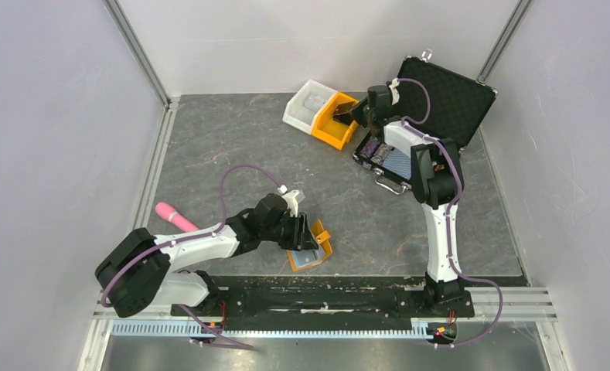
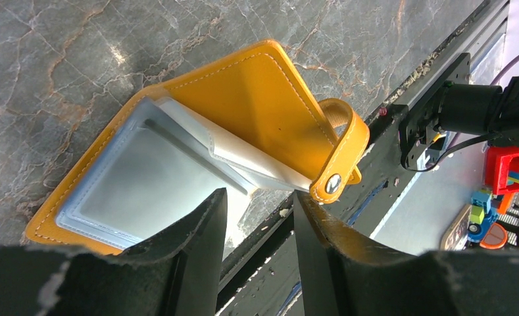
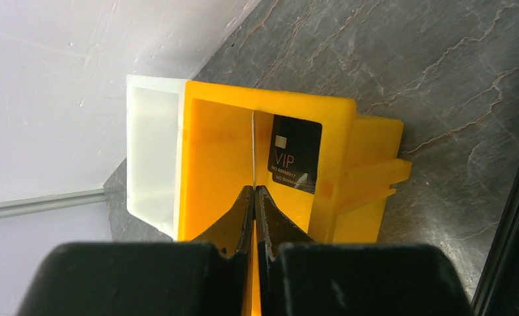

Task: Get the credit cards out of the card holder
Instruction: Place the credit card in the storage box.

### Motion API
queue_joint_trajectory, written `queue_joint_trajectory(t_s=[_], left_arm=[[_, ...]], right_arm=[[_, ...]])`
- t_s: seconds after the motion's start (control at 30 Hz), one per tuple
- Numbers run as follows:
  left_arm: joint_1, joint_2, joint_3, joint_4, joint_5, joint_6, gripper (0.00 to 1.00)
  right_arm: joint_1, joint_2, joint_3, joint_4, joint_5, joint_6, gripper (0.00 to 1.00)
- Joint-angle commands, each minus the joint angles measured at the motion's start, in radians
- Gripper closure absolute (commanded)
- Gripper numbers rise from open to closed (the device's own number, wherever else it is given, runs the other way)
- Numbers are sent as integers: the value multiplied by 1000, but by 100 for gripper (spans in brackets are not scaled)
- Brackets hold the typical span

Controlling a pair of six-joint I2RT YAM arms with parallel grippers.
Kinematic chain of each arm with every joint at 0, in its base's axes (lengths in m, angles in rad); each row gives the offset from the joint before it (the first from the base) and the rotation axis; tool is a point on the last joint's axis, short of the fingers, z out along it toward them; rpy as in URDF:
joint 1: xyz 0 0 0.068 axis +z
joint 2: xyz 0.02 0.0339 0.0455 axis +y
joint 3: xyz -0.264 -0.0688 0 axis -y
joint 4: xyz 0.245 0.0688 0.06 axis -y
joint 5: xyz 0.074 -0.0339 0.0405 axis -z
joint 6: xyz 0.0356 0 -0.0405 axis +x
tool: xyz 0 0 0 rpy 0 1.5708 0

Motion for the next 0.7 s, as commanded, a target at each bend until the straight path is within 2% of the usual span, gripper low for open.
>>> queue_joint_trajectory(t_s=[0.0,0.23,0.67], left_arm=[[-6,-22,38,9,-1,23,51],[-5,-30,38,-11,3,28,51],[-5,-57,33,-19,-1,26,50]], right_arm=[[-2,26,44,32,32,21,99],[2,37,49,32,46,28,85],[-3,26,90,-4,98,-32,84]])
